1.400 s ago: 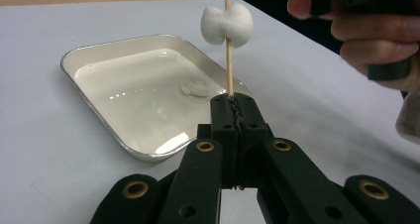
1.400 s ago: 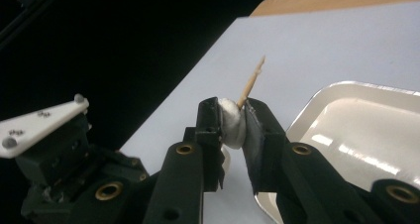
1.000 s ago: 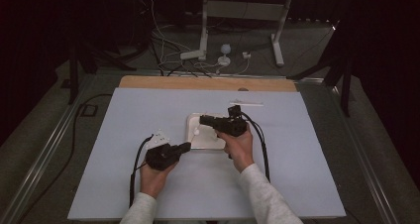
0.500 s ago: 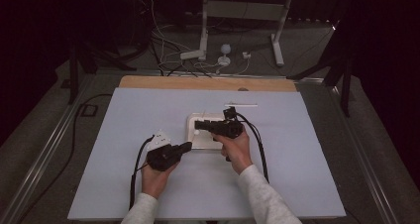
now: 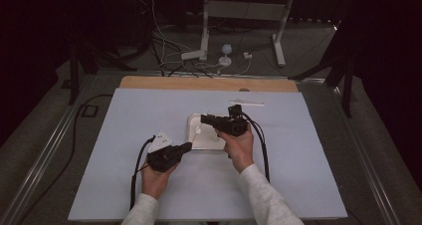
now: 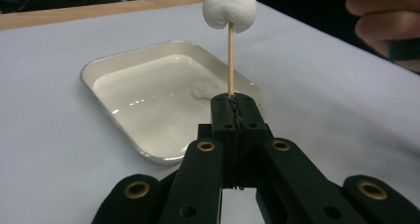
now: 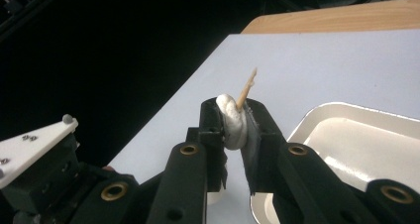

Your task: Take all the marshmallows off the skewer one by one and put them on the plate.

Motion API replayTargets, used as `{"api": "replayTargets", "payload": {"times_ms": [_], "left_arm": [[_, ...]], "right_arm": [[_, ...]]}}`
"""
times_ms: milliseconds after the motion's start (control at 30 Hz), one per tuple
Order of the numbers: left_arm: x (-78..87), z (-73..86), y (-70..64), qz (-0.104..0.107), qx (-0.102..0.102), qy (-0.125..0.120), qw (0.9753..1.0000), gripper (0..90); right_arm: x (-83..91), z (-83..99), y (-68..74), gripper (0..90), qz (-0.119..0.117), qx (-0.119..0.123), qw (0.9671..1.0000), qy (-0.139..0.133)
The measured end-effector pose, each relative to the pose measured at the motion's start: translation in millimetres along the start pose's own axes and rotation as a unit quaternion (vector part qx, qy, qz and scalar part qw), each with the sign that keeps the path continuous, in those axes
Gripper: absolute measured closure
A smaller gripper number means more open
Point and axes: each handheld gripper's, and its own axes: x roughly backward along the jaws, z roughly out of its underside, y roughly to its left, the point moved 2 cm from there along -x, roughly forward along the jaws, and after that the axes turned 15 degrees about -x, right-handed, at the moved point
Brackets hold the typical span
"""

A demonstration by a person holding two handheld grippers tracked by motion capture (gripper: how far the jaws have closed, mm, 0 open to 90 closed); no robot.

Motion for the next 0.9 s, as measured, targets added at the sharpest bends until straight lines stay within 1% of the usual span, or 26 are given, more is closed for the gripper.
{"api": "replayTargets", "payload": {"times_ms": [33,100,167,267,367,400,467,533,667,700,800,833,867,900], "left_arm": [[0.0,0.3,0.2,0.001,-0.001,0.001,1.0,90.0],[0.2,0.5,-0.1,-0.006,-0.007,0.007,0.9999,90.0],[-0.2,0.6,-0.4,-0.009,-0.009,0.01,0.9999,90.0],[0.1,0.3,-0.4,-0.01,-0.008,0.01,0.9999,90.0],[0.3,0.6,-0.8,-0.015,-0.017,0.017,0.9996,90.0],[0.4,0.5,-0.7,-0.012,-0.015,0.017,0.9997,90.0],[0.3,0.4,-1.1,-0.014,-0.023,0.023,0.9994,90.0],[0.0,0.0,-2.0,-0.014,-0.024,0.025,0.9993,90.0],[0.1,0.3,-2.4,-0.023,-0.032,0.031,0.9988,90.0],[-0.1,0.5,-2.3,-0.019,-0.031,0.031,0.9989,90.0],[-0.4,0.4,-3.2,-0.027,-0.036,0.036,0.9984,90.0],[-0.5,0.7,-3.3,-0.027,-0.039,0.04,0.9981,90.0],[-4.0,8.2,-5.1,-0.05,-0.07,0.094,0.9919,90.0],[-4.0,8.2,-5.1,-0.05,-0.07,0.094,0.9919,90.0]], "right_arm": [[0.0,0.0,0.0,80.3,0.0,0.0,1.0,0.0],[-0.2,-0.4,-0.9,80.2,0.002,-0.002,1.0,-0.005],[0.5,-0.9,-1.1,80.2,0.006,0.002,0.9999,-0.012],[1.7,-2.7,-1.1,80.2,0.006,0.001,0.9998,-0.02],[1.7,-3.6,-1.9,80.2,0.01,0.004,0.9997,-0.023],[3.1,-4.4,-2.3,80.2,0.011,0.004,0.9995,-0.029],[4.1,-5.1,-2.2,80.3,0.013,0.007,0.9994,-0.032],[4.5,-5.7,-2.3,80.3,0.012,0.007,0.9993,-0.034],[6.1,-7.7,-2.7,80.3,0.013,0.007,0.9992,-0.037],[6.3,-8.0,-2.8,80.3,0.013,0.007,0.9992,-0.038],[7.4,-9.0,-3.6,80.5,0.015,0.007,0.9989,-0.044],[8.3,-9.7,-3.3,80.9,0.018,0.011,0.9987,-0.046],[12.2,-11.1,-3.4,81.8,0.028,0.013,0.9971,-0.07],[12.2,-11.1,-3.4,81.8,0.028,0.013,0.9971,-0.07]]}}
